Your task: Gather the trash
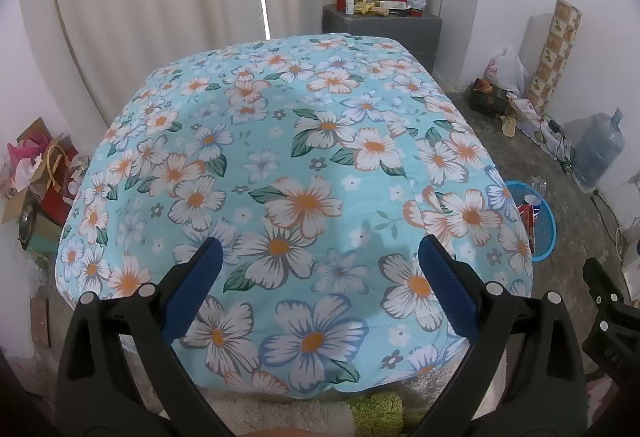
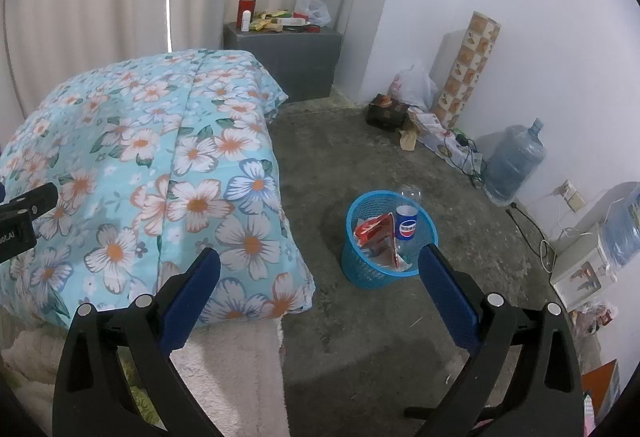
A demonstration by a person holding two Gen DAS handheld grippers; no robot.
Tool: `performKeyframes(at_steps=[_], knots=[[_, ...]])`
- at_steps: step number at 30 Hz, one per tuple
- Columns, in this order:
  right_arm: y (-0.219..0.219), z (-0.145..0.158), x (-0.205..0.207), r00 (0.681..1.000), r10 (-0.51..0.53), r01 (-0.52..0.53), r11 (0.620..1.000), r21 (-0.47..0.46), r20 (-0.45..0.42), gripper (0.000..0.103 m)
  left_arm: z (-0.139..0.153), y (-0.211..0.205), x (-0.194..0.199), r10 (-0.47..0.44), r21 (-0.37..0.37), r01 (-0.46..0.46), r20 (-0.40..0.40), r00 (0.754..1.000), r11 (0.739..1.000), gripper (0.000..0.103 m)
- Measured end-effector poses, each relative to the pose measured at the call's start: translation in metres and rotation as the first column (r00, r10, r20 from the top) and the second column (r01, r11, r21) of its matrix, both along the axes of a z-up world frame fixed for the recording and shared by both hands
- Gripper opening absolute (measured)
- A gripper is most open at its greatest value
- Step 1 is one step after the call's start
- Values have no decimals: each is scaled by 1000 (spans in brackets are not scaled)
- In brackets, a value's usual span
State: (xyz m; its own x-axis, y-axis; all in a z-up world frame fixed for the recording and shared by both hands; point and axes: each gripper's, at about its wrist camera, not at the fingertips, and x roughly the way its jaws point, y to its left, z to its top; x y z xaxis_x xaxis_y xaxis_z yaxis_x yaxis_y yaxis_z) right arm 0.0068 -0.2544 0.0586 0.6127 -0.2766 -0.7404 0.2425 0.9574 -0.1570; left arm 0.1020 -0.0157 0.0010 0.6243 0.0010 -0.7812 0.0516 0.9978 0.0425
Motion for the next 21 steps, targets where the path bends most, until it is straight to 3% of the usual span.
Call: performKeyframes(at_steps=[21], knots=[[-1,-1,0,1000,0,0,1000,2,-2,96,-2,-3,1,-9,3,9,-7,1000,1000,94]])
